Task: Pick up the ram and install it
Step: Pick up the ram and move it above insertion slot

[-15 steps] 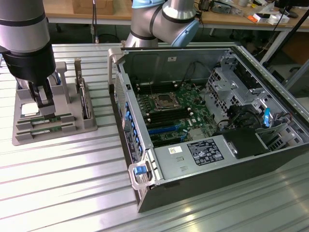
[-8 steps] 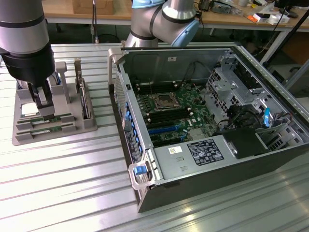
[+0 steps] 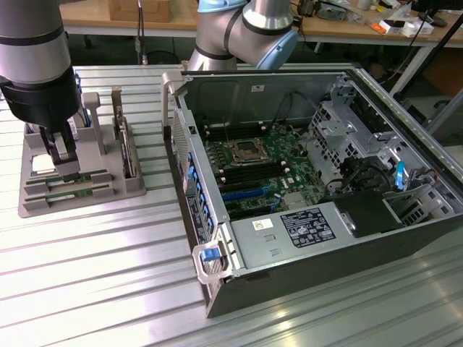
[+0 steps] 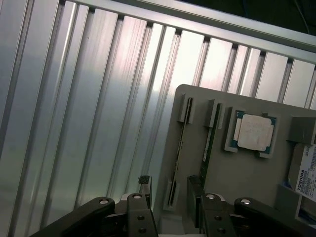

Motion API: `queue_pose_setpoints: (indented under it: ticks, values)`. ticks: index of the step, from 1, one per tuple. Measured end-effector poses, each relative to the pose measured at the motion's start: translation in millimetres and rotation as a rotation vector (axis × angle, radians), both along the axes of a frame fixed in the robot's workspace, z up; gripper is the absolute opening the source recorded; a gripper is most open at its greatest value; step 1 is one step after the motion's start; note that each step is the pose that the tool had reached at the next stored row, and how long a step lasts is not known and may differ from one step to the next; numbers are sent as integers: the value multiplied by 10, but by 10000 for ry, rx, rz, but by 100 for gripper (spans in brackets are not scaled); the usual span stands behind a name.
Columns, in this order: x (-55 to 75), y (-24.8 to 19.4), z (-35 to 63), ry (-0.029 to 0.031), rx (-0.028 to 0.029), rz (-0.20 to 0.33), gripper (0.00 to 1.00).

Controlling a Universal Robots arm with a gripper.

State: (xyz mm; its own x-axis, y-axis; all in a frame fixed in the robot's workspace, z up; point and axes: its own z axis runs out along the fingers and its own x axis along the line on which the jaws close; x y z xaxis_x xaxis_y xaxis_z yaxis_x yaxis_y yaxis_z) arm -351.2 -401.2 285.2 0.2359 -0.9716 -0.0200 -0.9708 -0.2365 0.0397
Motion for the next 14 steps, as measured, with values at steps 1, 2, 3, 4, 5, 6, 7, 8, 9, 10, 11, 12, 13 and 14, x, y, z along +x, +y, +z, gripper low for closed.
queue_pose_setpoints:
  ticks: [1,2,3,4,5,6,7,8,9,10,11,12,13,14]
  values:
    - [-3,0,-3,0,0,2,42]
    - [-6,0,-5,0,0,4,42]
    - [-9,0,-7,0,0,6,42]
    - [-12,0,-10,-1,0,10,42]
    - [-15,0,-12,0,0,12,42]
    - [-17,0,-15,0,0,15,42]
    - [-20,0,-18,-1,1,19,42]
    - [-23,0,-20,-1,0,21,42]
    - [-26,0,-22,0,0,25,42]
    - [-27,0,-25,-1,1,27,42]
    - [-32,0,-28,1,0,31,42]
    - [-35,0,-31,0,0,33,42]
    - [-39,0,-35,0,0,38,42]
    - [-42,0,-38,0,0,41,42]
